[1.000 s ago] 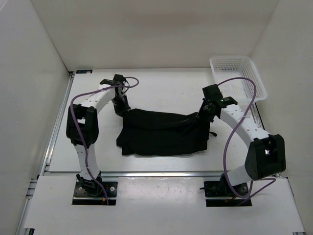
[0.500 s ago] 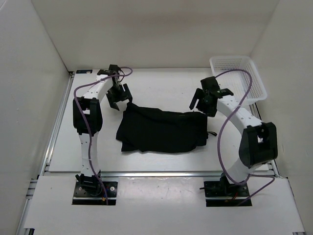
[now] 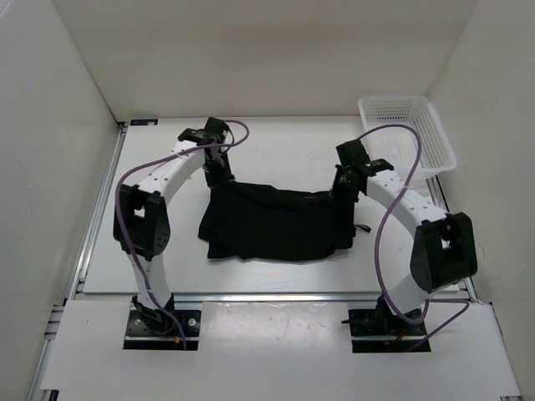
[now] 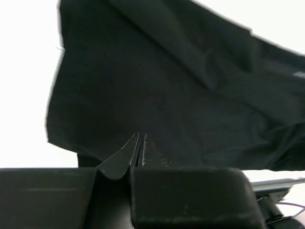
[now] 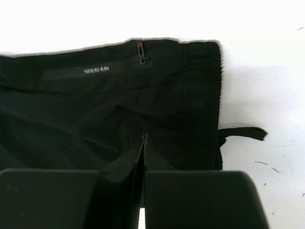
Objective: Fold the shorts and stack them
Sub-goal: Fold the shorts
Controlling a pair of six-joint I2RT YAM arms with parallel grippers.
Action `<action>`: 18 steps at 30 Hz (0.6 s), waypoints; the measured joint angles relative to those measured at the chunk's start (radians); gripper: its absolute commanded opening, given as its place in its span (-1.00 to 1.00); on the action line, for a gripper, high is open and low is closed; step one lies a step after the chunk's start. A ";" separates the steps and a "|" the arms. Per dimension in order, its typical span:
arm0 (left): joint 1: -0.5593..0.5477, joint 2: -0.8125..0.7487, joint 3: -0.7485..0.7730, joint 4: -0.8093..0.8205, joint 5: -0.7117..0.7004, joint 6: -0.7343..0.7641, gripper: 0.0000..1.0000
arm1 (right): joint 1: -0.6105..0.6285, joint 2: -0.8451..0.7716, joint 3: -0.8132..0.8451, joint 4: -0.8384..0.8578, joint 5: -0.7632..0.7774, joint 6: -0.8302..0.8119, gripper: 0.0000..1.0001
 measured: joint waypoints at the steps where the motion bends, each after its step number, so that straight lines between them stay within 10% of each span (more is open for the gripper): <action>1: -0.012 0.021 -0.006 0.001 0.003 -0.001 -0.80 | 0.005 0.025 0.005 0.000 -0.014 -0.005 -1.00; 18: -0.007 0.451 0.289 -0.013 -0.031 0.035 -0.80 | 0.050 0.463 0.220 0.048 -0.068 -0.015 -1.00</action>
